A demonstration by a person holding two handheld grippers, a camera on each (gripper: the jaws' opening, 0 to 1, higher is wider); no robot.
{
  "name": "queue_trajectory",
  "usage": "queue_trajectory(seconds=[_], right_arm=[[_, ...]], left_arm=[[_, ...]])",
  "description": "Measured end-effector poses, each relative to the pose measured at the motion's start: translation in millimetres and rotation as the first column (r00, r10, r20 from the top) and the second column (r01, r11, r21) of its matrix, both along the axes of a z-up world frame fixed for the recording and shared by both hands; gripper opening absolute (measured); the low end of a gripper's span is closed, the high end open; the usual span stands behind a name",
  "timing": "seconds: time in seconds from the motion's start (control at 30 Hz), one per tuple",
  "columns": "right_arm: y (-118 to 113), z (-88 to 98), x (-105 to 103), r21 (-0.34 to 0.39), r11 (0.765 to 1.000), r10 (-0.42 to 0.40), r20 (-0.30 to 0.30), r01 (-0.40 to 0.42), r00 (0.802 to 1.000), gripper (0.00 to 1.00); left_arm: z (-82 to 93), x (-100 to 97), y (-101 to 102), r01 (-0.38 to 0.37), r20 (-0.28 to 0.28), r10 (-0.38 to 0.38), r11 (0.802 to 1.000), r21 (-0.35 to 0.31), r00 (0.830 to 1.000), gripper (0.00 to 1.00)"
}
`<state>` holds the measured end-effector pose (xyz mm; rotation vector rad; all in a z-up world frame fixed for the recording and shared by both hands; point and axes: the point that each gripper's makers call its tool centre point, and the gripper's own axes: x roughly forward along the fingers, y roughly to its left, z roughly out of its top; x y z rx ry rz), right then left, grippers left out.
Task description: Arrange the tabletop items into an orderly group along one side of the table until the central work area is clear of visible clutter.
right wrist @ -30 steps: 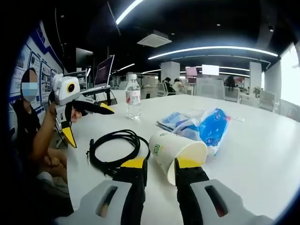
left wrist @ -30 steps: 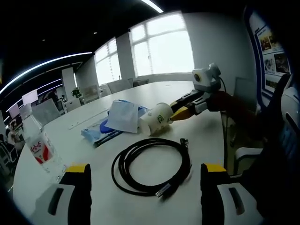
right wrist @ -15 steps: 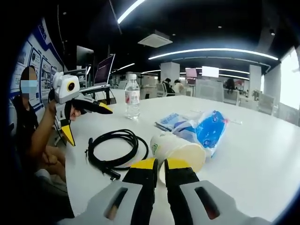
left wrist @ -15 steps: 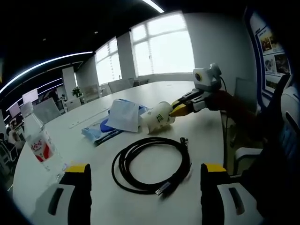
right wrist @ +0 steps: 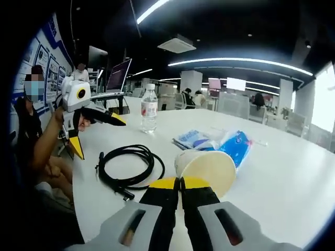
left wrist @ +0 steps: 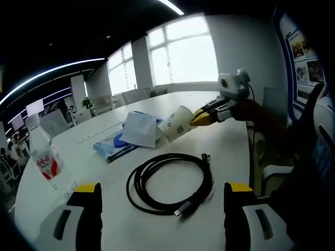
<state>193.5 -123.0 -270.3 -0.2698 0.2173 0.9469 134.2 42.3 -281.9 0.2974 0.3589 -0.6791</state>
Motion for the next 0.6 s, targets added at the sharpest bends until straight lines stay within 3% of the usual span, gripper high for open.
queue_trajectory(seconds=[0.6], right_arm=[[1.2, 15.0, 2.2, -0.102, 0.995, 0.027, 0.059, -0.021, 0.998, 0.00]], left_arm=[[-1.4, -0.8, 7.2, -0.013, 0.002, 0.013, 1.000, -0.011, 1.000, 0.96]])
